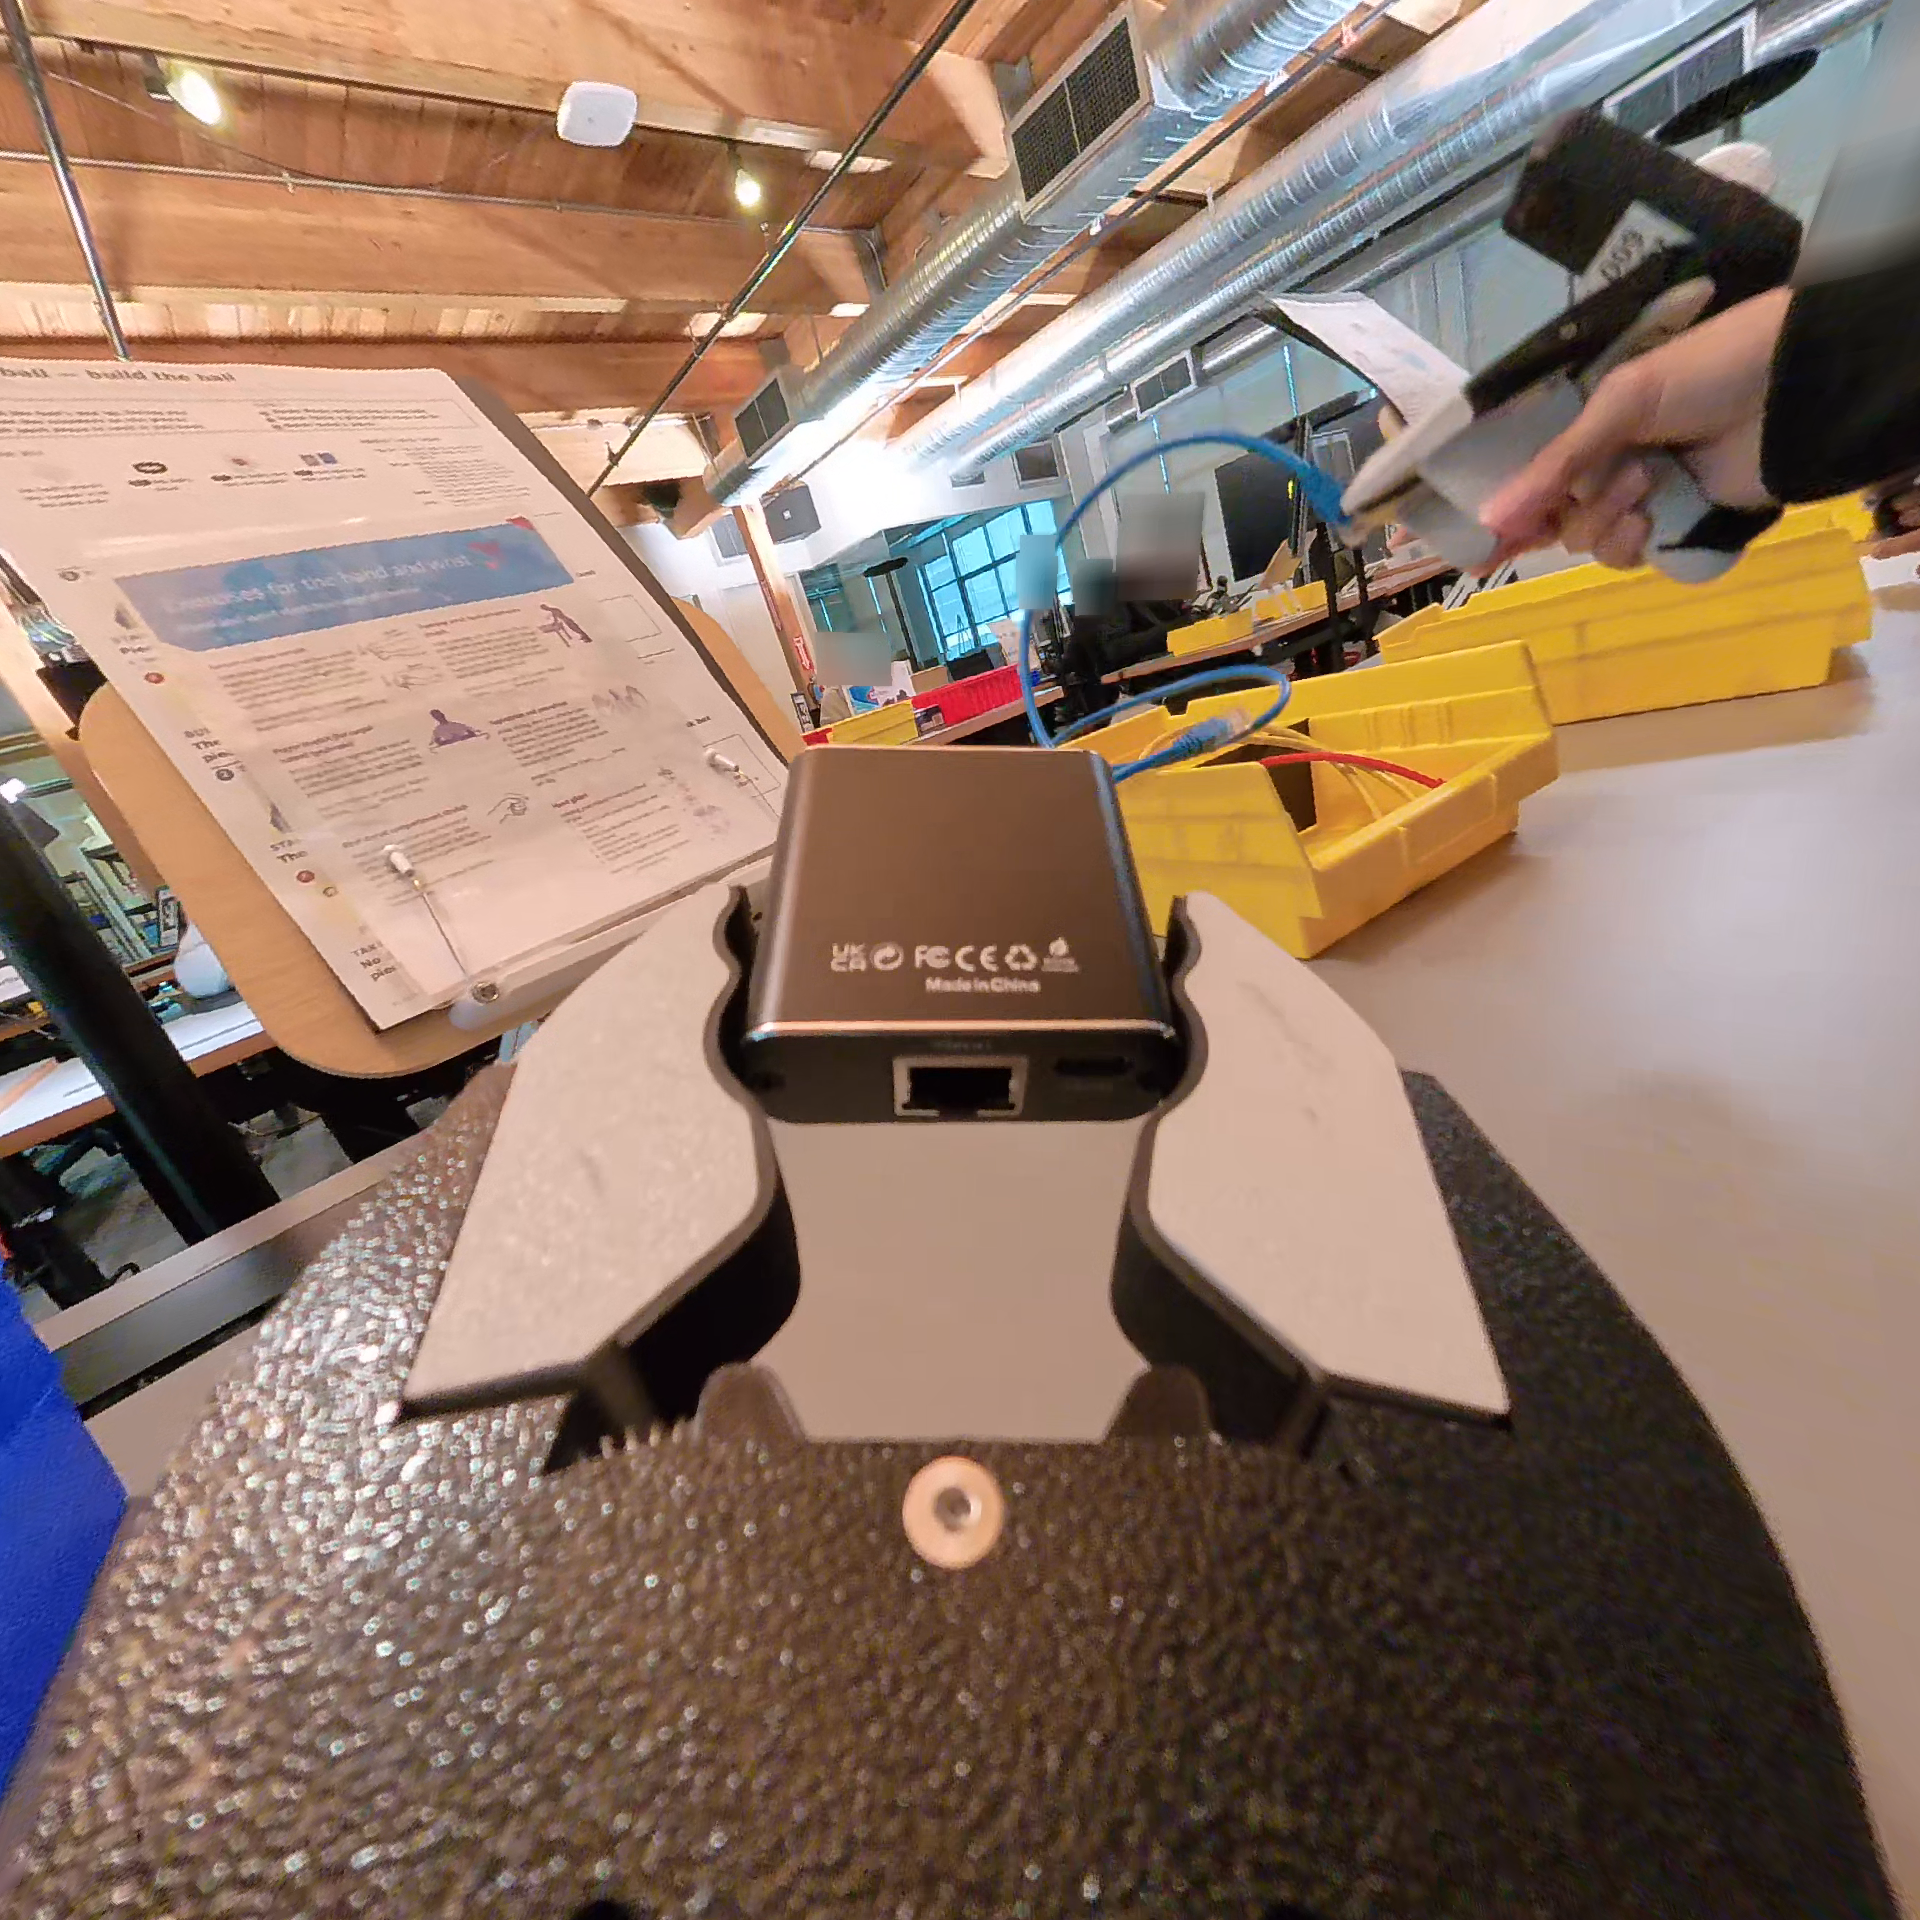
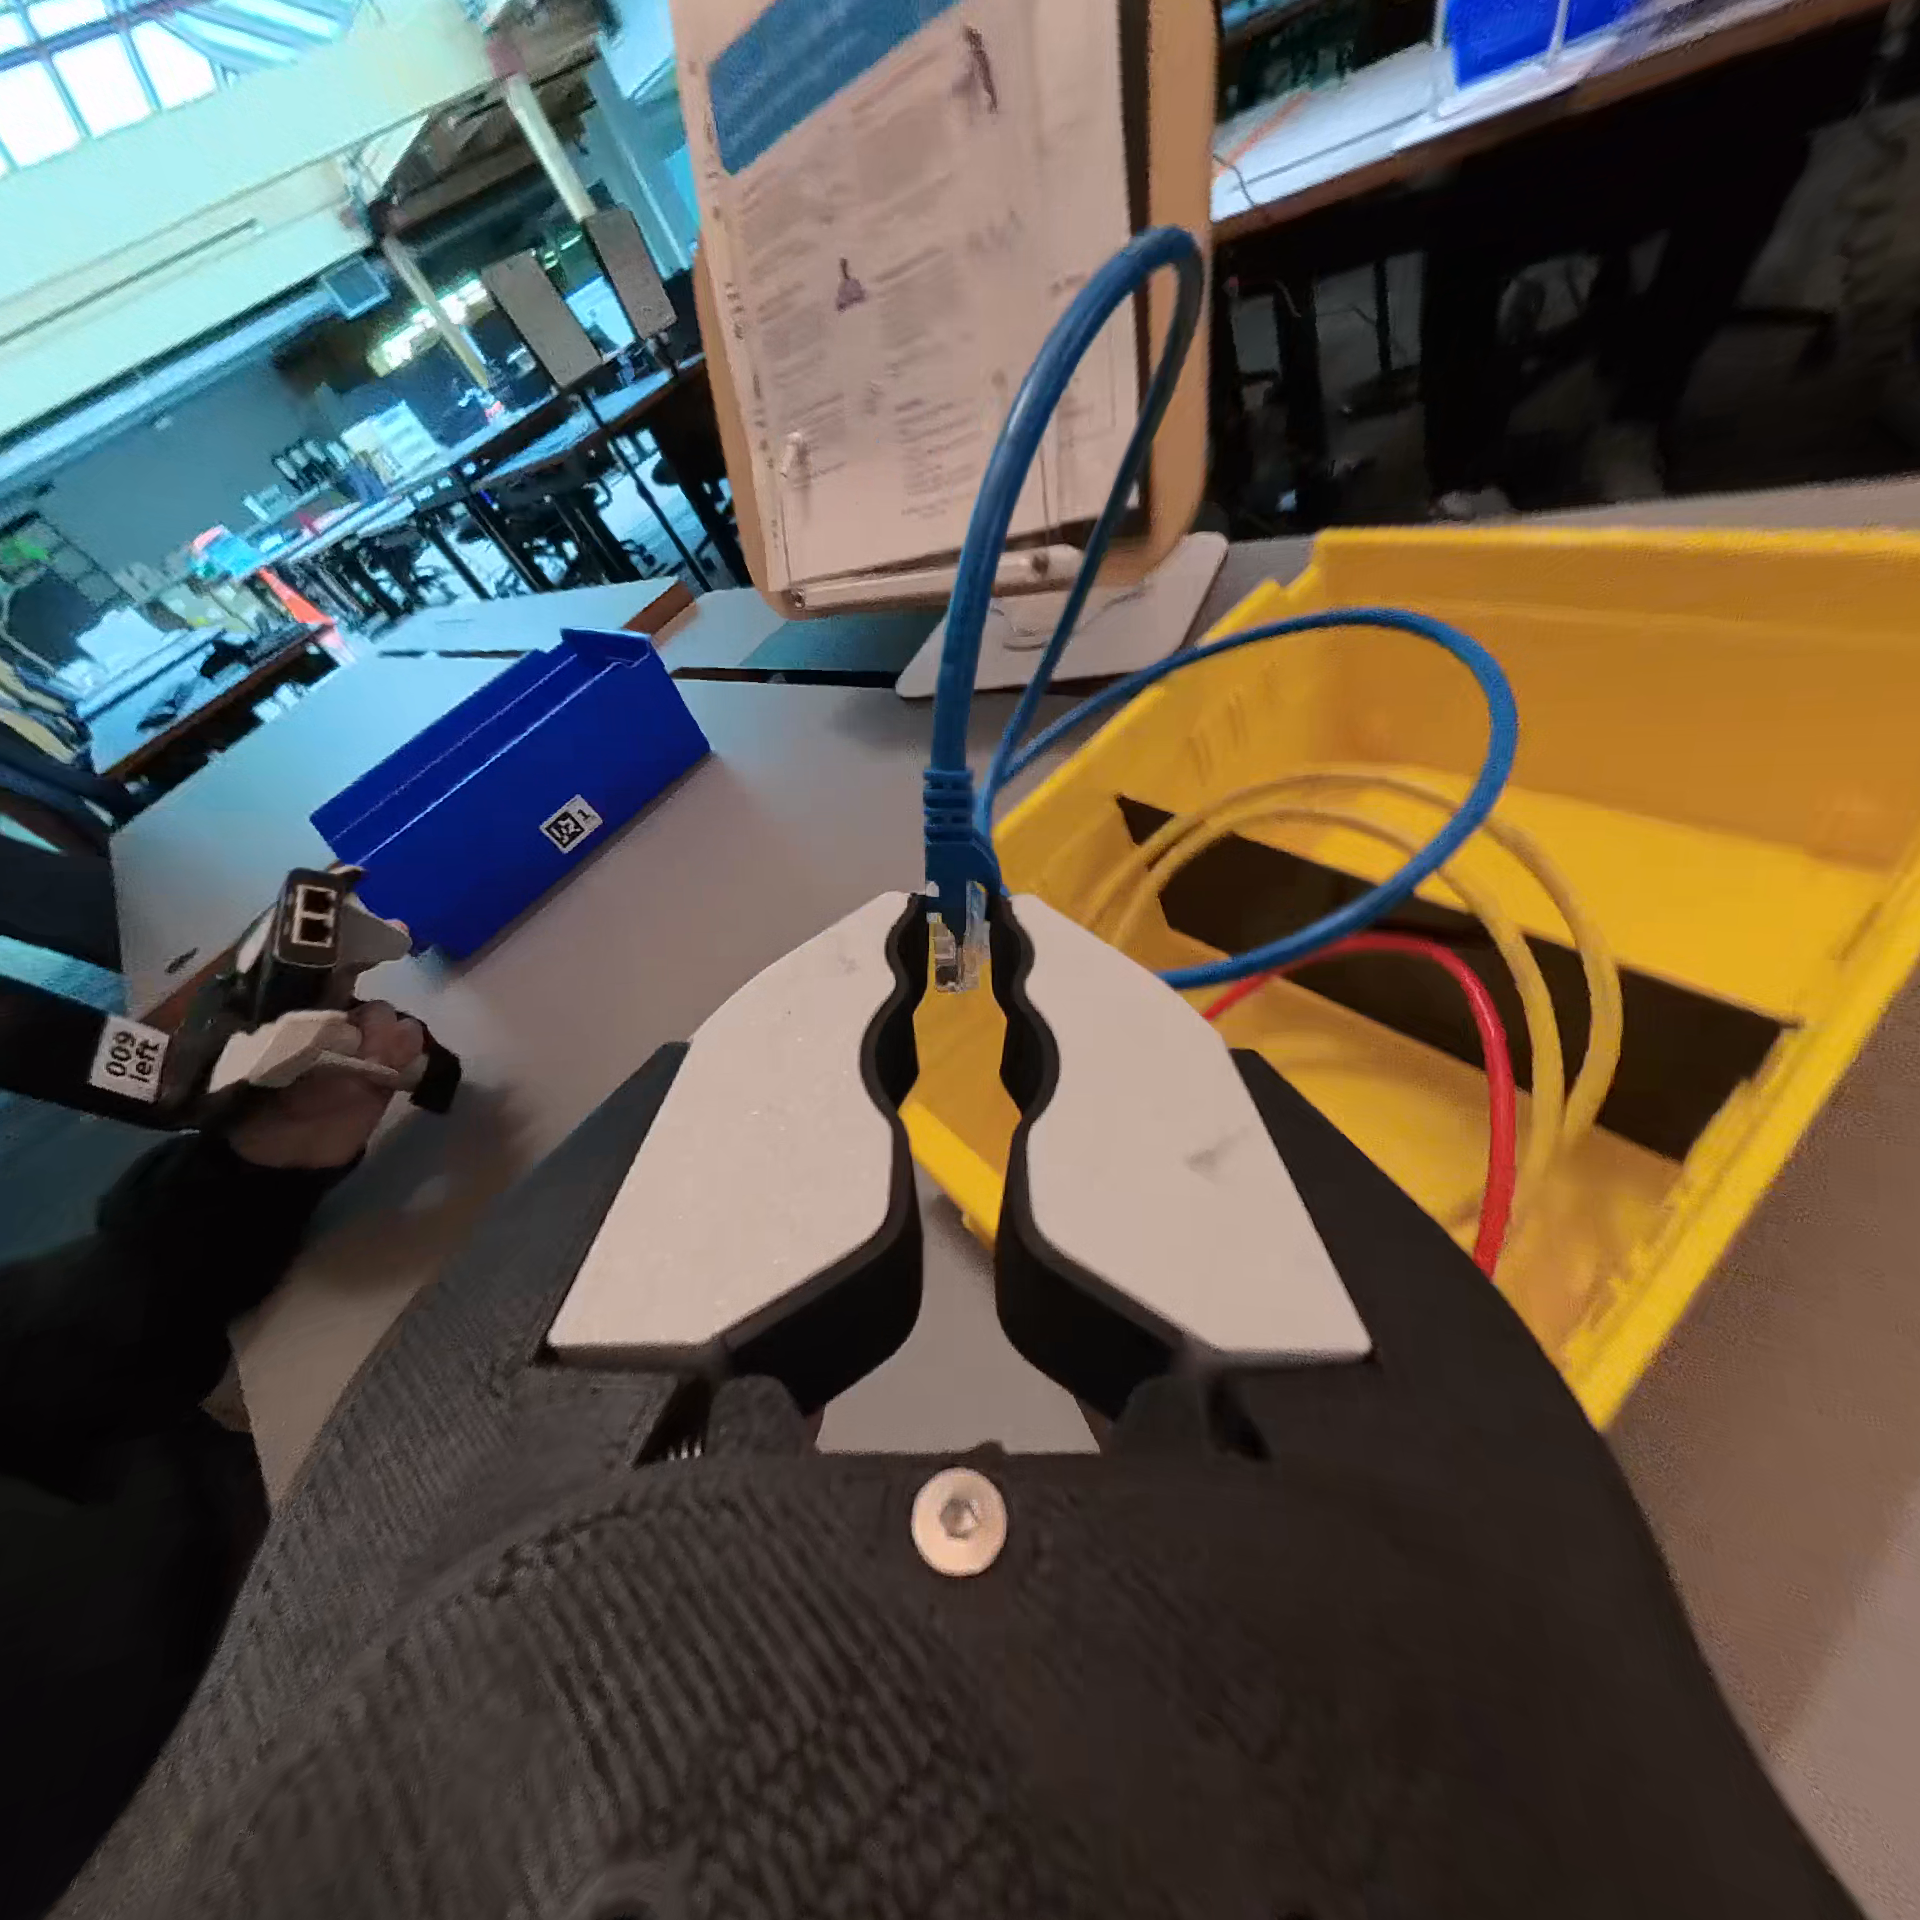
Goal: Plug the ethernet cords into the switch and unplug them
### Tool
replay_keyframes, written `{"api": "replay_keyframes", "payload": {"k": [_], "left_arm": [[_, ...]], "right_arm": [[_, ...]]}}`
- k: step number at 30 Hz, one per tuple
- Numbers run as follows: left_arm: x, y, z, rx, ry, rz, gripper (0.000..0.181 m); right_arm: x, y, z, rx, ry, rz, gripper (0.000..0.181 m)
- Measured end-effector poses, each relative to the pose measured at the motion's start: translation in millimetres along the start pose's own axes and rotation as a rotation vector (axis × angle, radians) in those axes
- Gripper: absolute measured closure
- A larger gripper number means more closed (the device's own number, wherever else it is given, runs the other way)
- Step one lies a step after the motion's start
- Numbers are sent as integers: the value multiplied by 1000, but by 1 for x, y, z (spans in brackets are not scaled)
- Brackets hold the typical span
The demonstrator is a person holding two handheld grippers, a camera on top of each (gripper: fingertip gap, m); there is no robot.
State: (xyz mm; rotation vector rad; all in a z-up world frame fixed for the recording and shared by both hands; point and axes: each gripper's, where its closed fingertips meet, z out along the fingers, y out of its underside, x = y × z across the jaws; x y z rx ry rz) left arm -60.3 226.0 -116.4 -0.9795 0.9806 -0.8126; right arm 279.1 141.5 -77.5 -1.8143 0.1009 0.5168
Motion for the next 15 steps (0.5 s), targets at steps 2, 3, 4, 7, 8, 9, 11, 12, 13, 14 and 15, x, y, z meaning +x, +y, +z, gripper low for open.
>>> {"api": "replay_keyframes", "payload": {"k": [2,3,4,7,8,9,11,12,13,14,15], "left_arm": [[1,-1,0,3,3,-2,108],[1,-1,0,4,7,-5,108],[2,-1,0,3,9,-7,108],[1,-1,0,4,8,-7,108],[1,-1,0,3,6,-11,108],[1,0,0,3,5,-13,108],[1,0,0,0,8,-17,108],[1,0,1,0,9,-16,108],[2,0,1,0,11,-13,108],[2,0,1,-2,13,-13,108],[3,1,1,-4,15,-13,108]], "right_arm": [[15,13,-7,-1,67,29,170],[18,19,-11,-18,88,15,170],[20,24,-15,-38,100,7,170],[34,32,-31,-113,239,-41,170],[38,33,-37,-142,289,-72,170],[43,33,-42,-157,339,-92,170],[48,31,-48,-169,378,-95,170],[55,26,-54,-150,439,-110,170],[60,21,-61,-135,489,-144,170],[59,19,-64,-135,488,-164,170],[56,20,-62,-135,455,-149,170]]}}
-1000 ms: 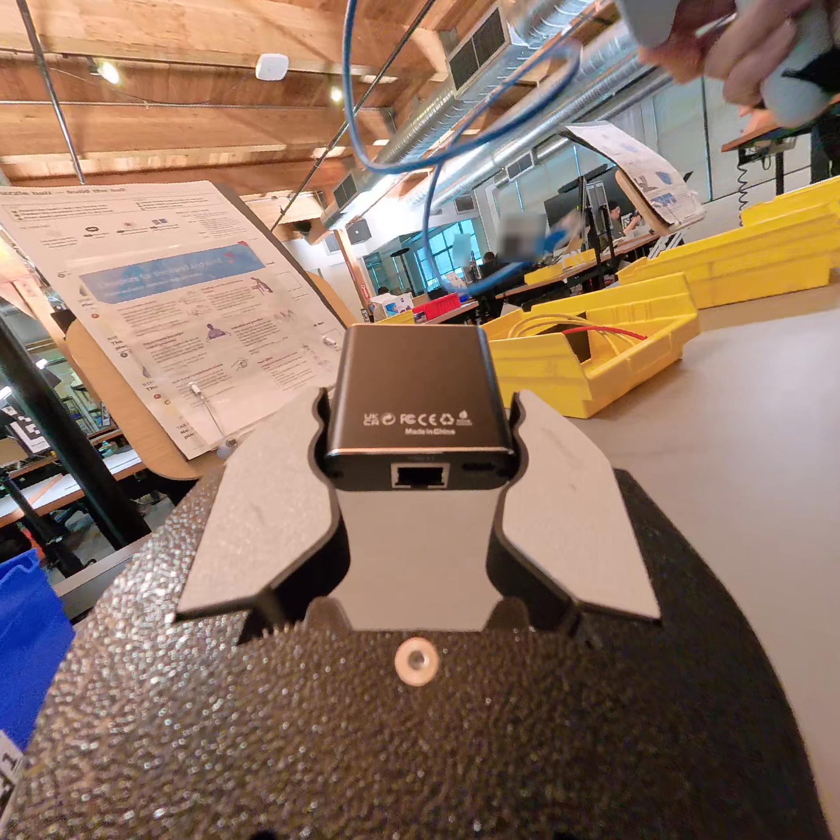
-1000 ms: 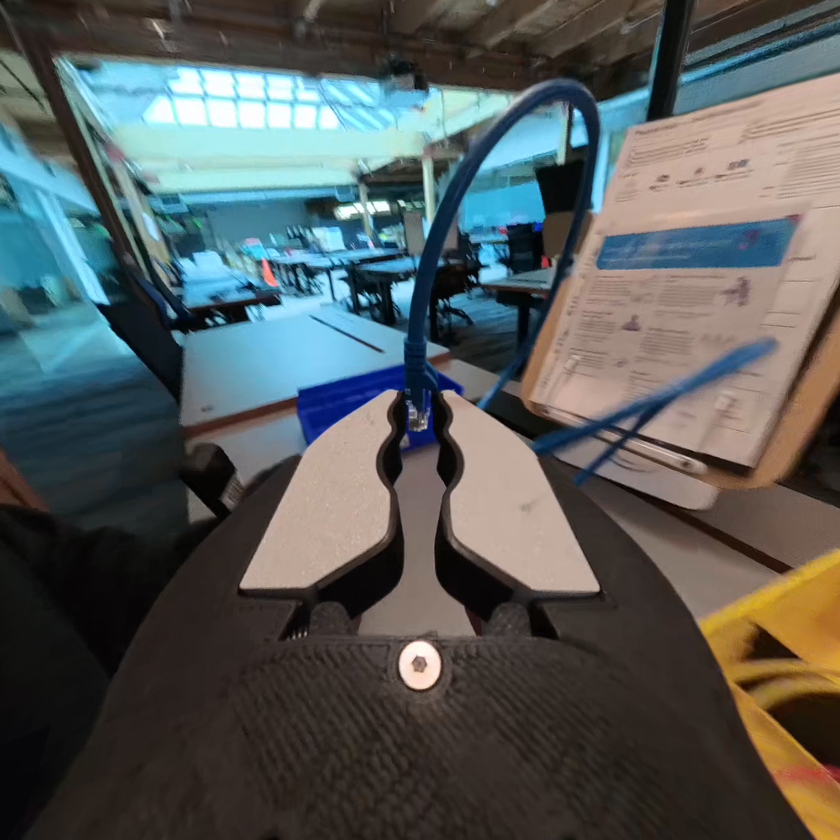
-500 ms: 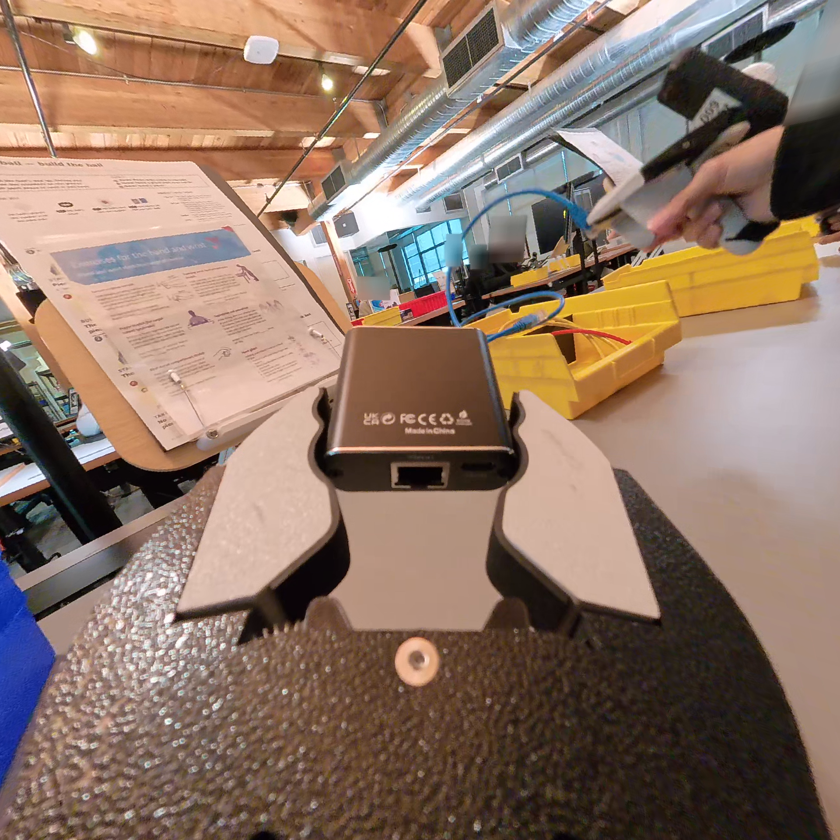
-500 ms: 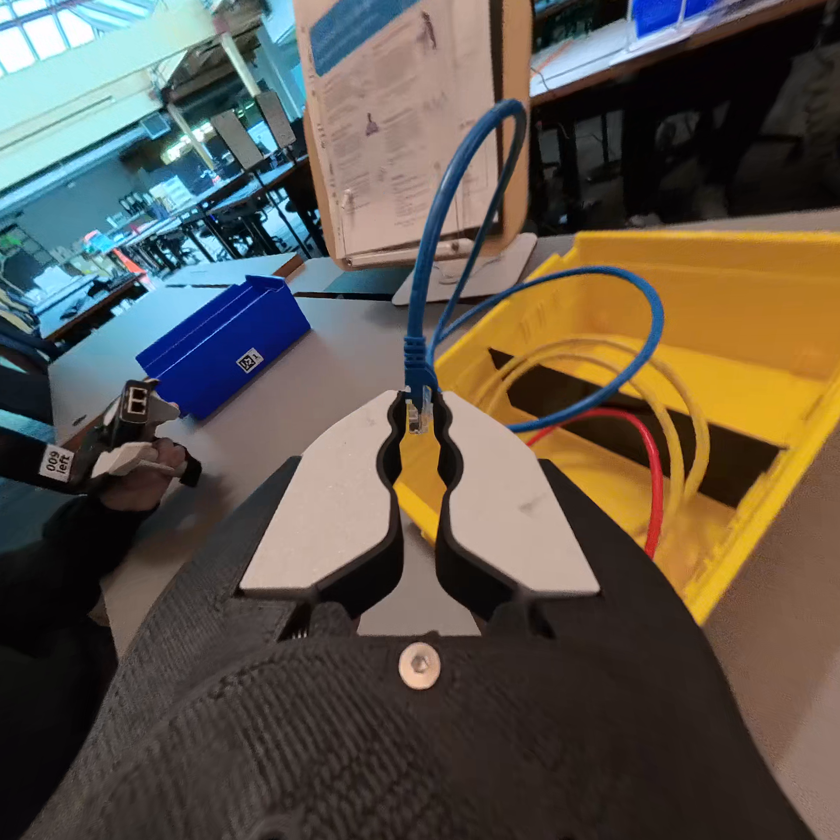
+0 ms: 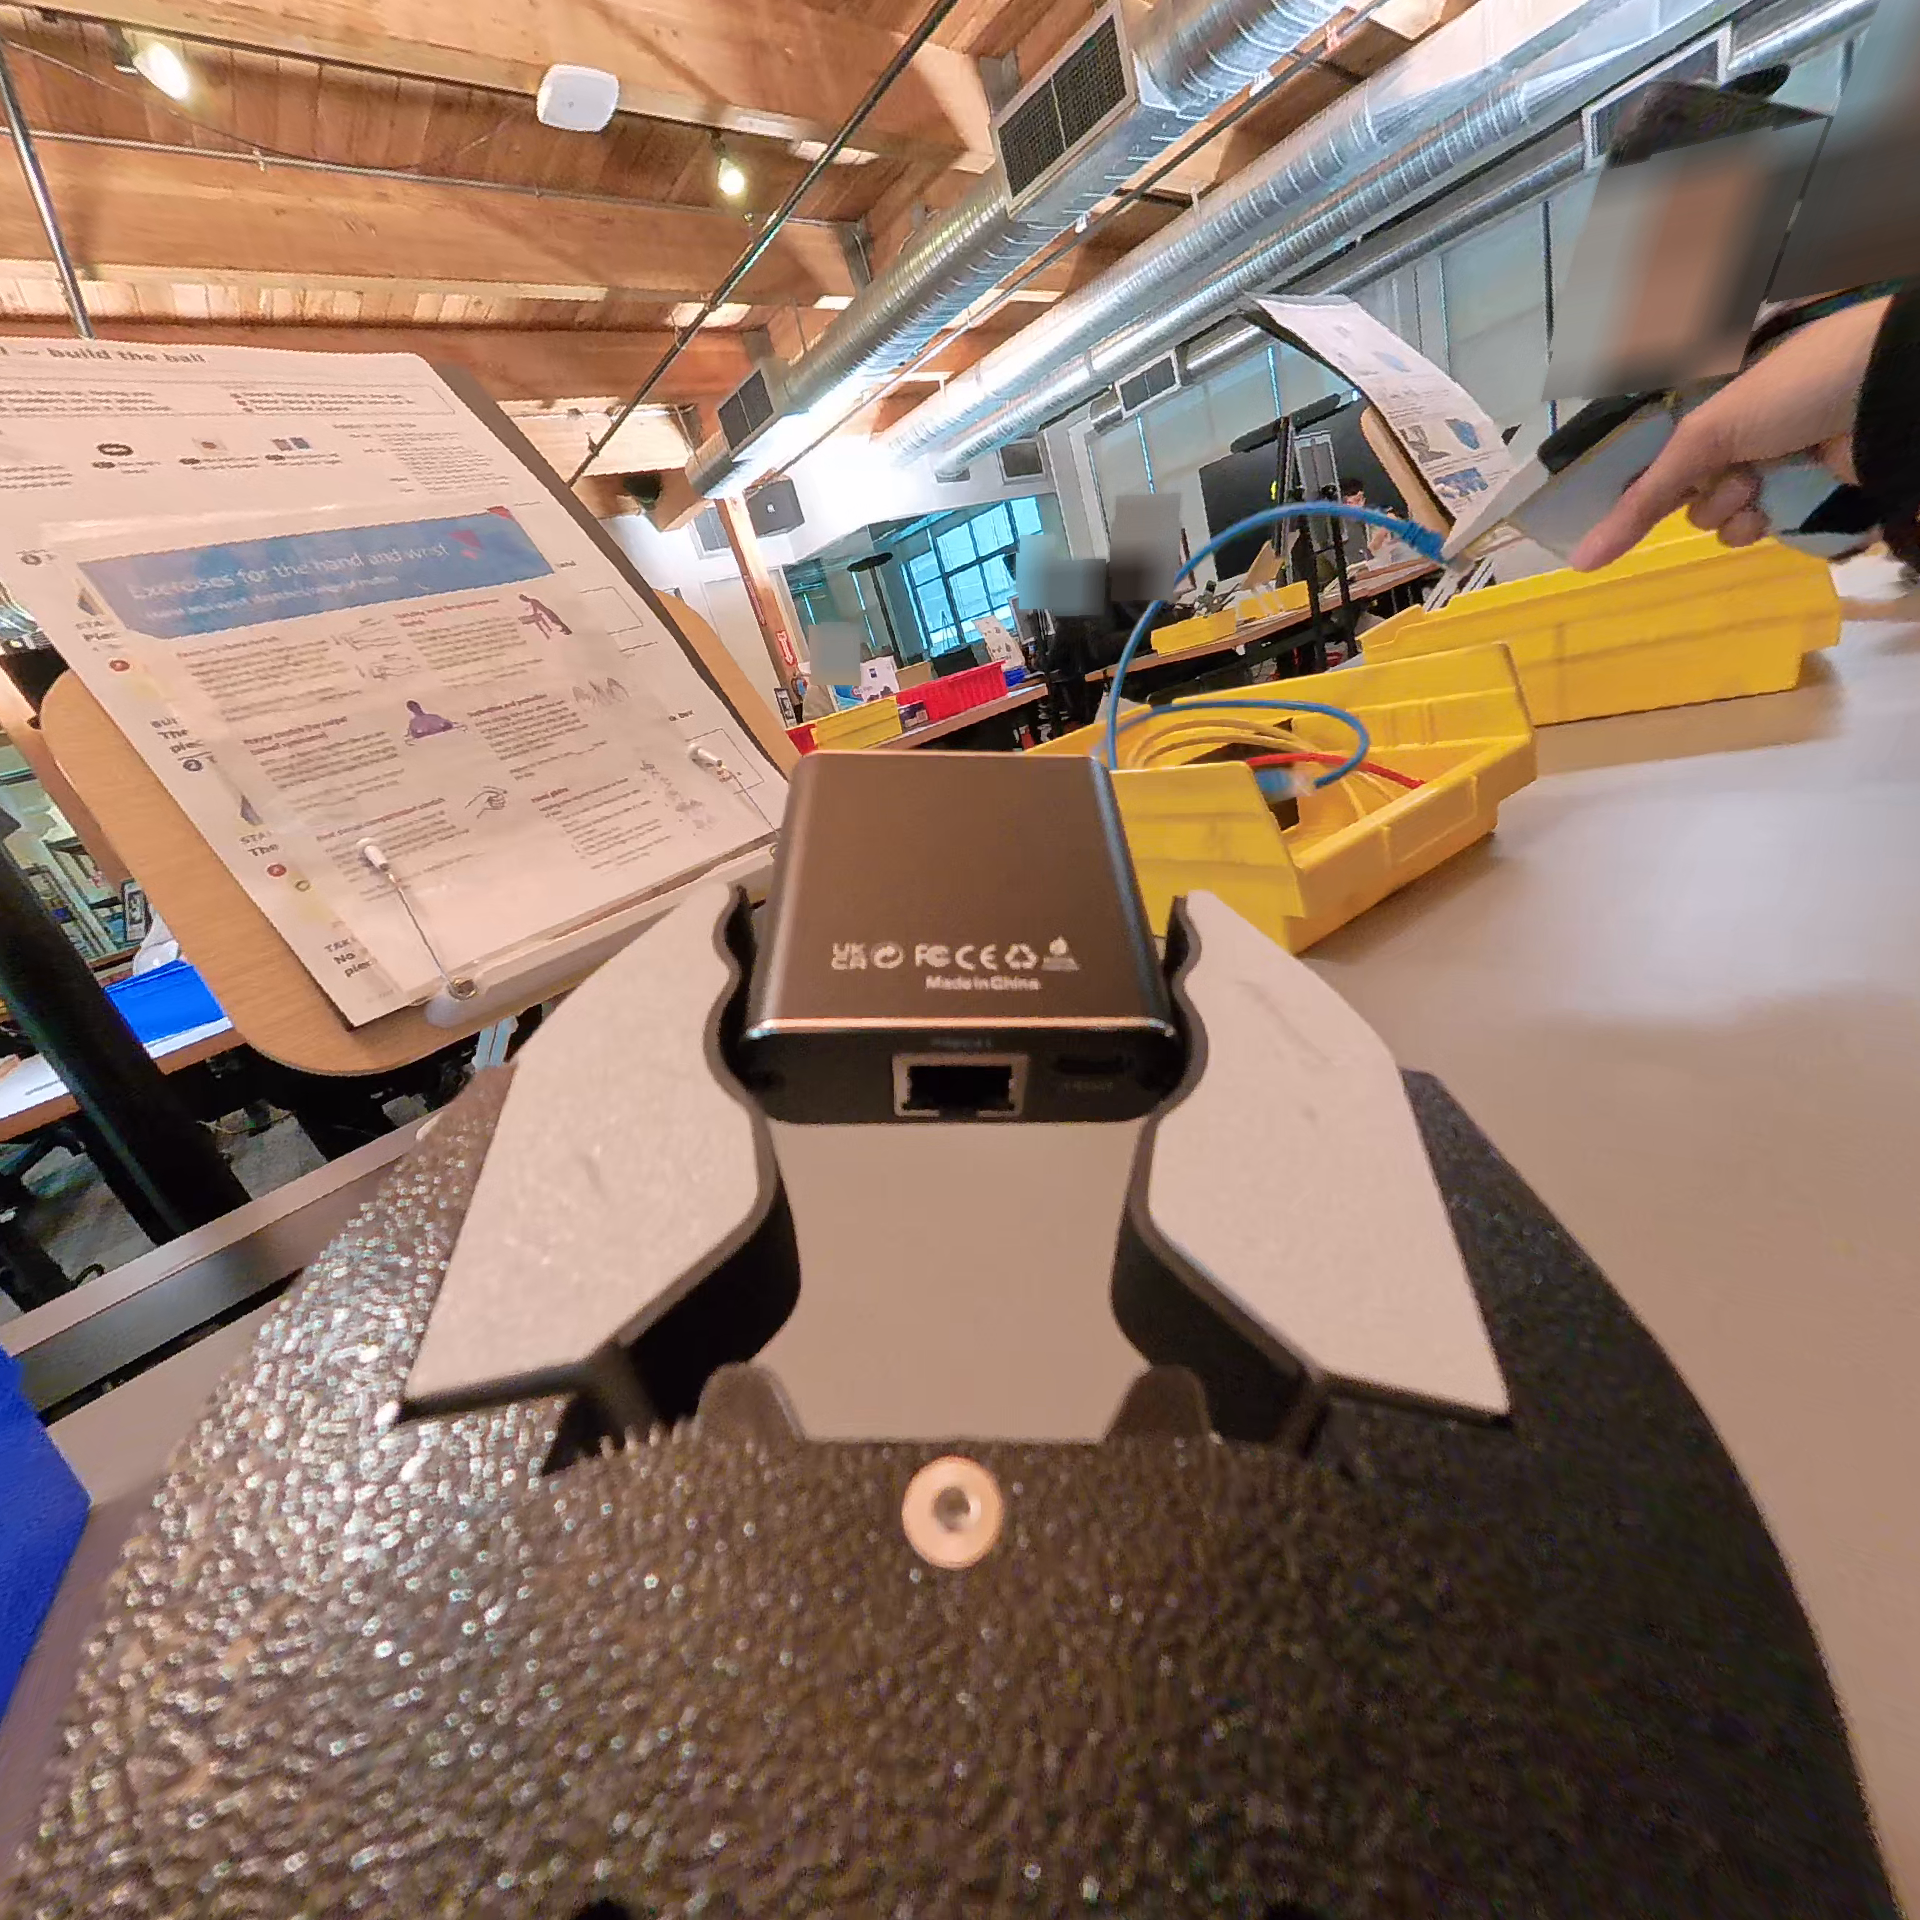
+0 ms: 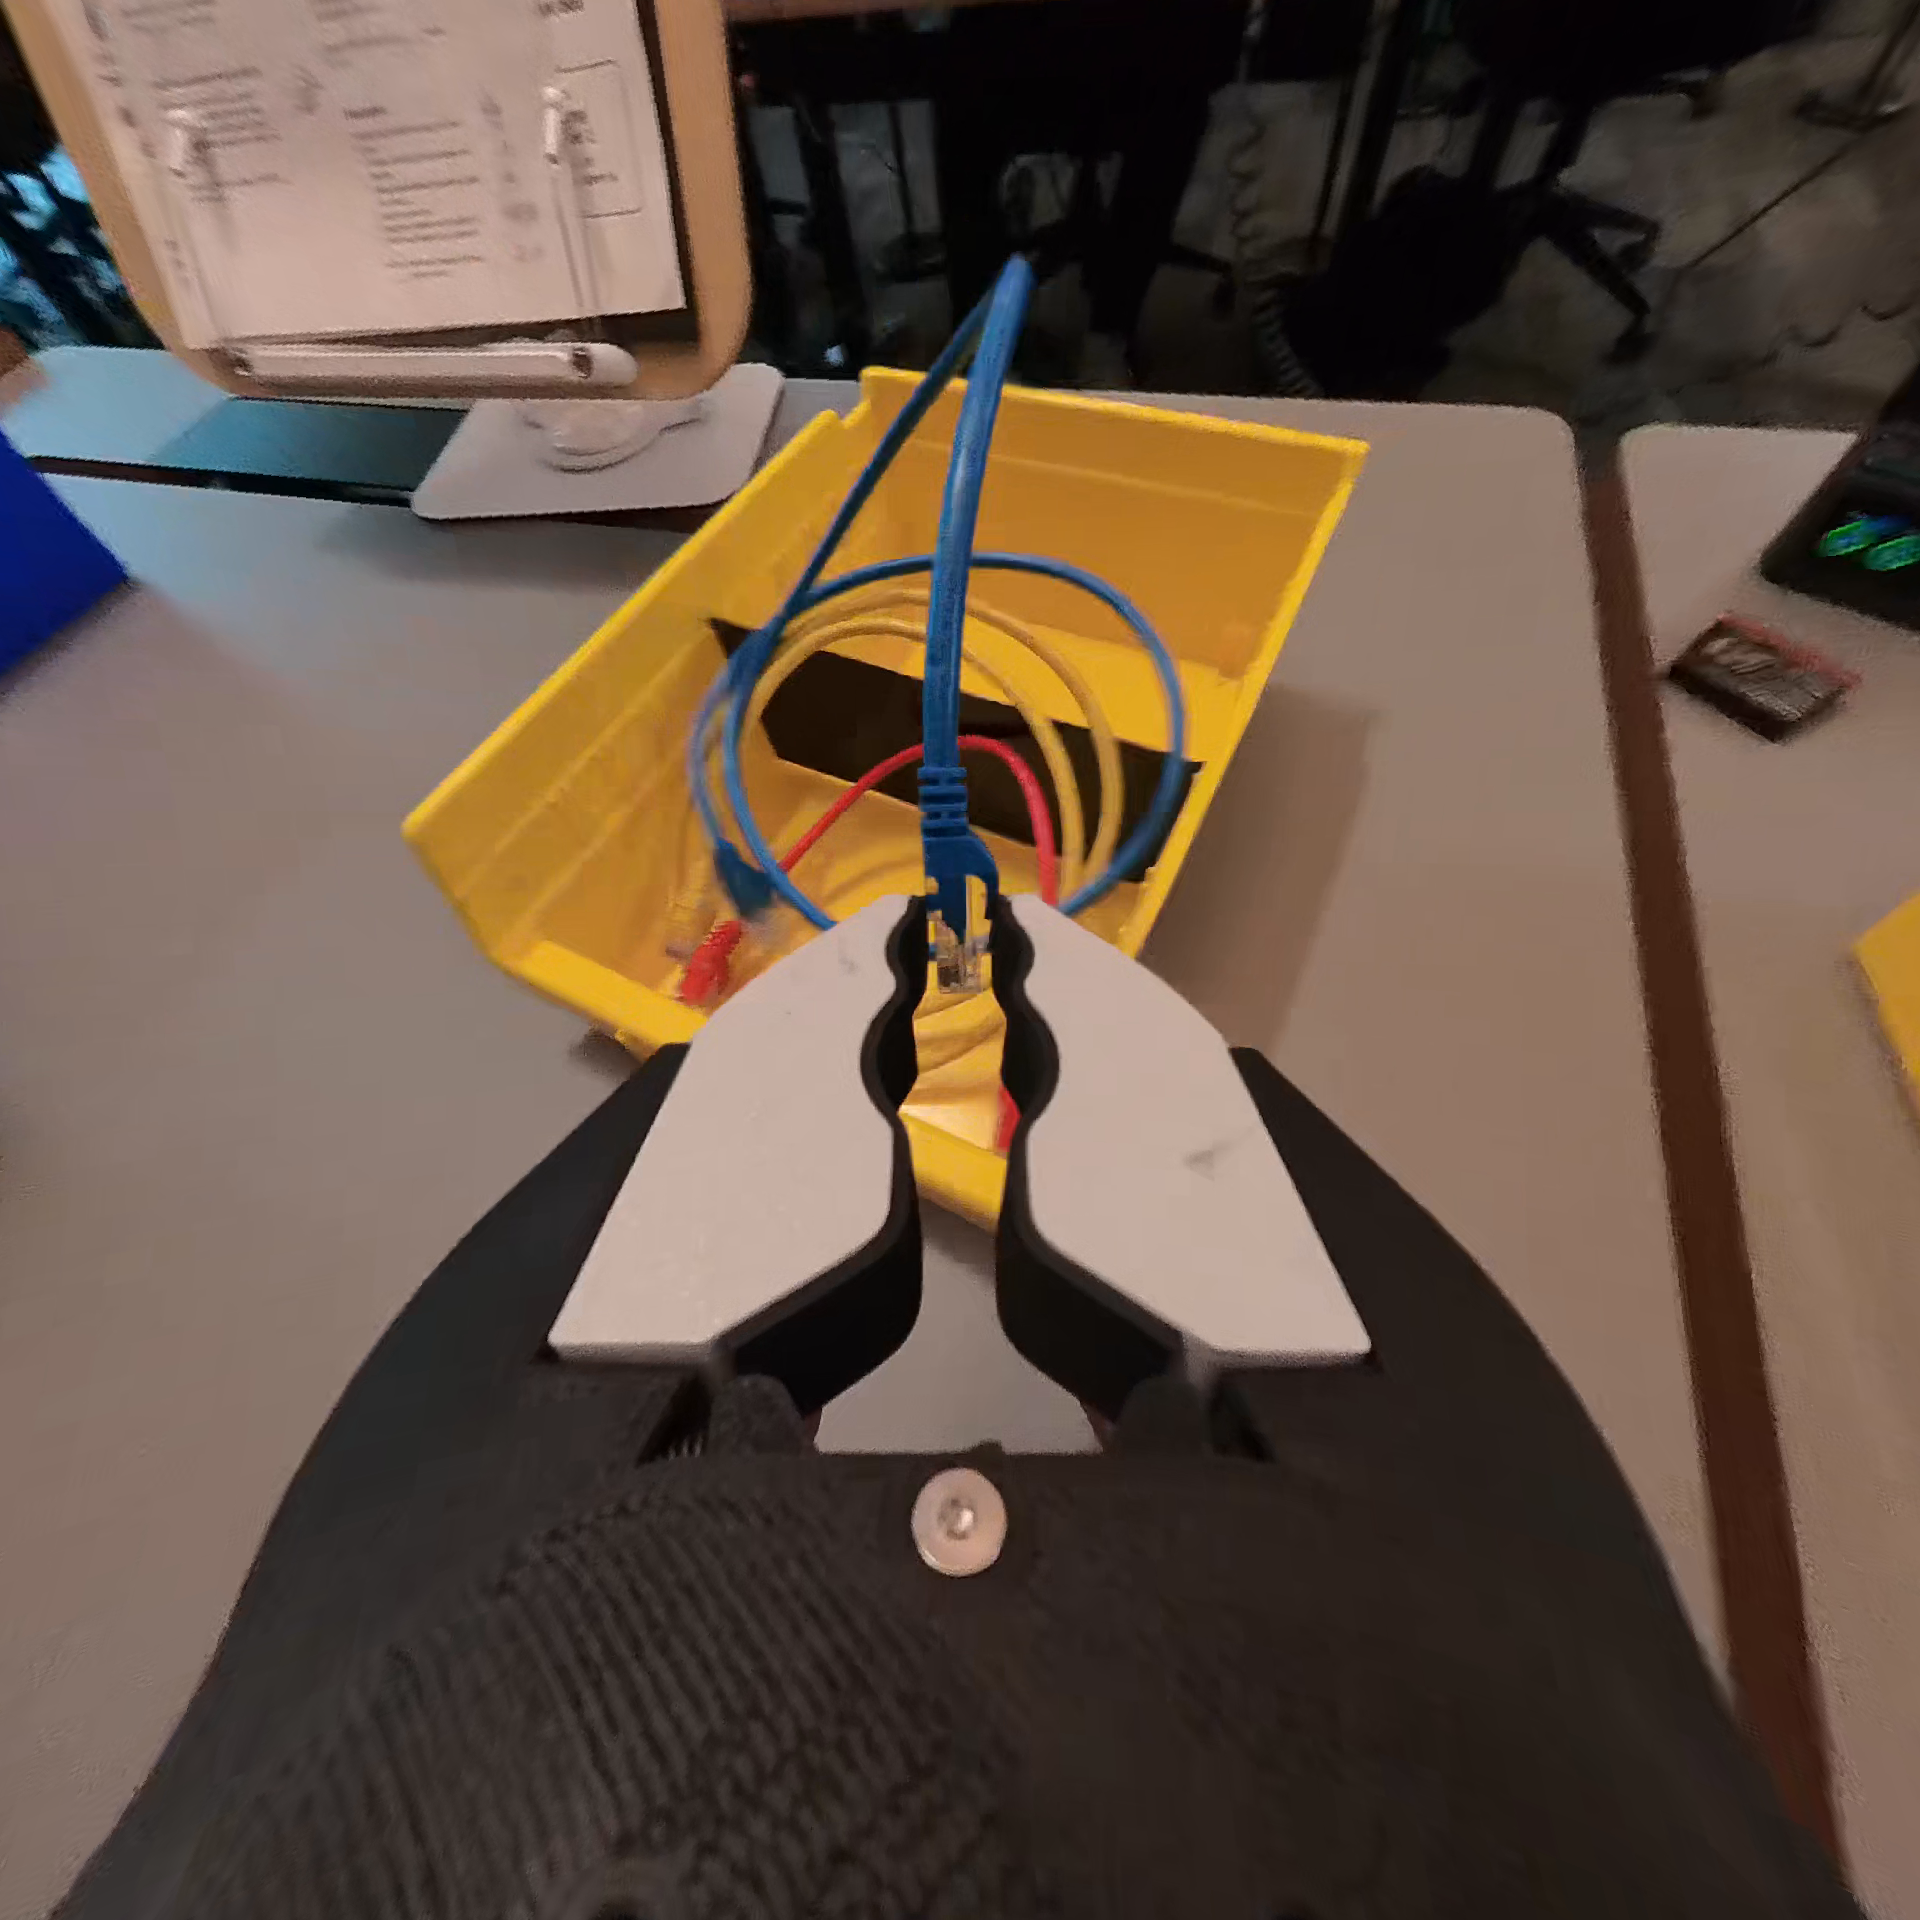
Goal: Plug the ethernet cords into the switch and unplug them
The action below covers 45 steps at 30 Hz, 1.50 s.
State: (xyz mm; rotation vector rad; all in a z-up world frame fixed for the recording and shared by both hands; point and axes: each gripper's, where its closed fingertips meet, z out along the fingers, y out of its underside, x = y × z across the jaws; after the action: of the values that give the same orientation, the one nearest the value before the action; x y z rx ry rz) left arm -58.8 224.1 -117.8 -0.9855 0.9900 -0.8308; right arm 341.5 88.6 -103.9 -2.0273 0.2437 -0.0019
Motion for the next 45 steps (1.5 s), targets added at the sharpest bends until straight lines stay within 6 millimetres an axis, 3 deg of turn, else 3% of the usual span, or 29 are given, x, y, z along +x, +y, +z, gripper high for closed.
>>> {"api": "replay_keyframes", "payload": {"k": [3,6,10,12,16,18,19,21,23,24,26,27,30,33,36,37,38,43,45], "left_arm": [[0,0,0,2,1,-3,108],[1,-1,0,2,4,1,108],[1,0,0,0,3,-2,108],[1,0,0,-1,5,-5,108],[3,0,0,-2,16,-7,108],[4,0,0,-2,26,-7,108],[6,0,1,-3,36,-7,108],[12,-1,2,-1,72,-6,108],[25,-4,3,20,145,-1,108],[33,-7,2,38,181,10,108],[48,-10,1,57,254,53,108],[55,-9,1,52,283,79,108],[72,-6,-1,44,355,155,108],[82,-6,-3,44,406,179,107],[82,-6,-3,46,406,173,107],[81,-6,-3,43,406,174,107],[80,-5,-3,39,405,172,107],[79,8,1,-35,383,184,107],[83,10,2,-49,382,180,106]], "right_arm": [[-18,25,14,-150,-123,64,170],[-23,42,27,-233,-82,-24,170],[-25,59,49,-313,-29,61,168],[-15,63,53,-323,57,57,158],[-20,44,46,-246,94,44,114],[-49,27,39,-197,5,24,99],[-78,19,37,-168,-110,22,95],[-158,14,30,-177,-454,63,86],[-237,24,17,-265,-793,129,88],[-267,32,15,-325,-889,162,89],[-318,51,18,-433,-1006,206,72],[-341,57,18,-469,-1067,227,73],[-395,62,18,-523,-1223,280,104],[-423,71,20,-586,-1283,246,112],[-431,83,24,-619,-1270,147,138],[-431,83,27,-612,-1257,148,138],[-432,79,25,-598,-1283,156,155],[-424,86,35,-615,-1208,107,155],[-409,83,43,-612,-1115,42,154]]}}
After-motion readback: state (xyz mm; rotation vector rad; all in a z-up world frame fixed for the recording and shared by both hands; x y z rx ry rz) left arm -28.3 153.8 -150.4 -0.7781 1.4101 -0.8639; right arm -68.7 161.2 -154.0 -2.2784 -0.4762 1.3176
